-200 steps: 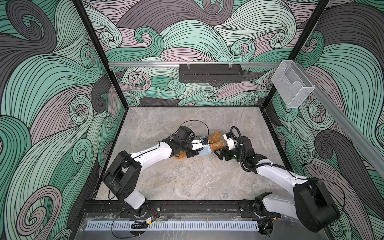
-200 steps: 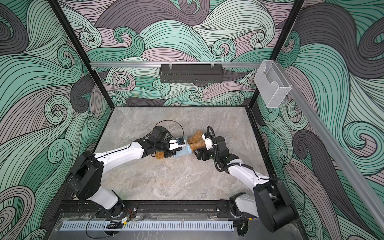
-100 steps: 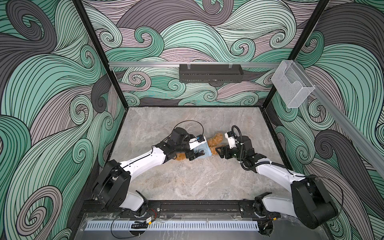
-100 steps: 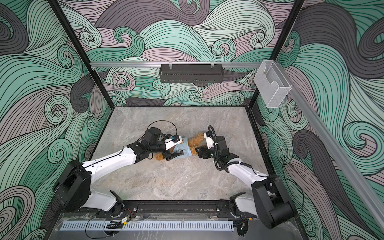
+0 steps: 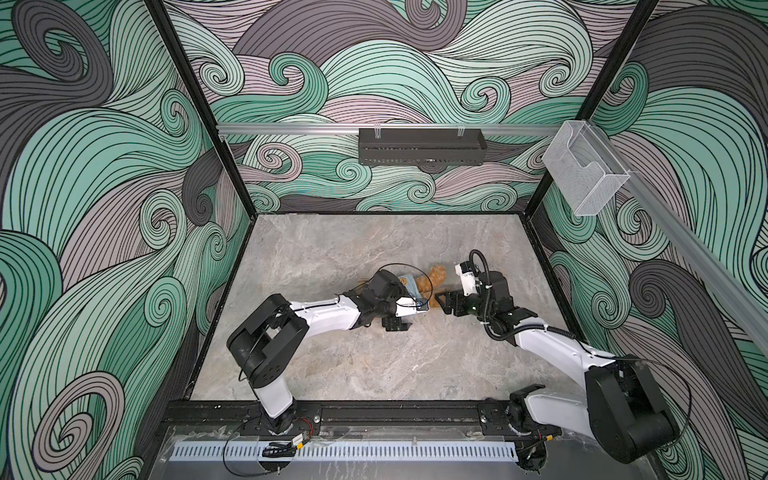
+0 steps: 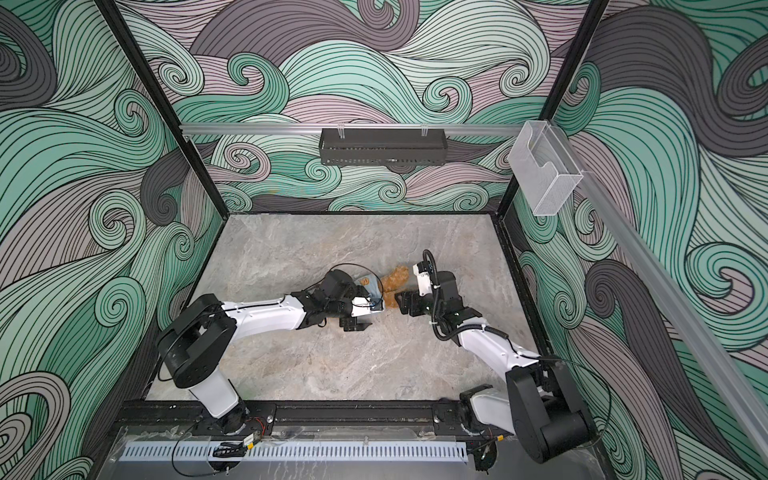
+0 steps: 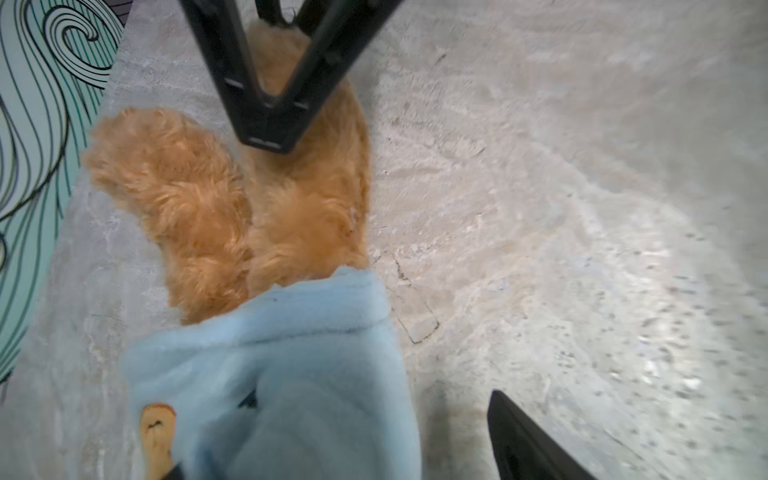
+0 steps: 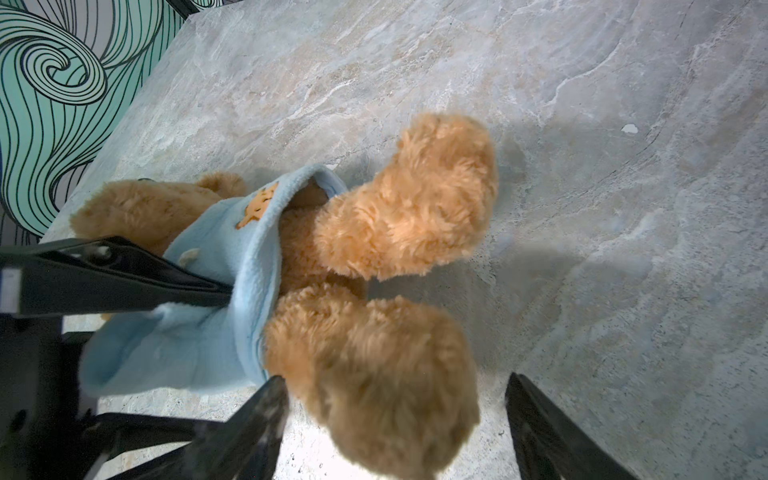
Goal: Dress the teddy bear
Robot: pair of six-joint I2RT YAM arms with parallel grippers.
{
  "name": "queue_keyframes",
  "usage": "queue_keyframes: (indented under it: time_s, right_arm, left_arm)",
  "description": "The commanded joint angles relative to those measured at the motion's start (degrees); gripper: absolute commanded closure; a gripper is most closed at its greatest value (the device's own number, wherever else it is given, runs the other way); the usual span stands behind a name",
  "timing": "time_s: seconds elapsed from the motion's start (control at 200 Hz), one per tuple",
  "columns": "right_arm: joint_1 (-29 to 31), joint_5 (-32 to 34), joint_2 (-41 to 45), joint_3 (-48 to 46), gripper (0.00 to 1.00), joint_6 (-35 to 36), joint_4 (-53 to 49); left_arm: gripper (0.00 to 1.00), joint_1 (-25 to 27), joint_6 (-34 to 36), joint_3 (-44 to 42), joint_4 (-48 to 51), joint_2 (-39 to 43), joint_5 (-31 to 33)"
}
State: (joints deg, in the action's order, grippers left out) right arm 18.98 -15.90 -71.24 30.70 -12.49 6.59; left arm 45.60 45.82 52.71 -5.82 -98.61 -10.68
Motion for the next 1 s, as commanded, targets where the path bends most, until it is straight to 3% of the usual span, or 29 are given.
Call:
queue_keyframes:
  time_s: [0.0,0.22,0.375,0.515,0.685,0.845,0.995]
  right_arm:
    - [-0.52,-1.2,0.73,-0.99,0.18,-0.87,0.62]
    - [-1.04,-1.49,0.92,-1.46,0.18,0.54,1.47]
    - [-1.05,-4.28,3.36,-4.19,0.17,5.53,10.98]
    - [-0.08,-8.53,3.48,-4.12,0.14,12.26,18.24]
    - [5.47,-11.96,3.62,-4.51,0.12,23.06,24.53]
    - [10.76,-13.06,3.84,-2.64,0.13,30.86,23.42]
    - [12.92,-14.65,3.27,-0.39,0.15,34.61,21.21]
  left_arm:
    - [0.24,1.06,2.22,2.18,-2.55,-2.44,10.19]
    - [0.66,0.89,-0.2,2.04,-6.33,-5.23,13.09]
    - [0.97,-2.93,-4.53,2.93,-1.14,-1.58,1.78]
    - [0.99,-10.62,-9.19,4.51,7.64,5.22,-17.76]
    - [1.0,-18.3,-10.49,7.16,16.34,10.04,-32.58]
    - [1.0,-21.32,-4.98,13.1,27.25,9.5,-43.39]
    - [1.0,-21.84,-2.01,17.66,34.11,7.53,-49.15]
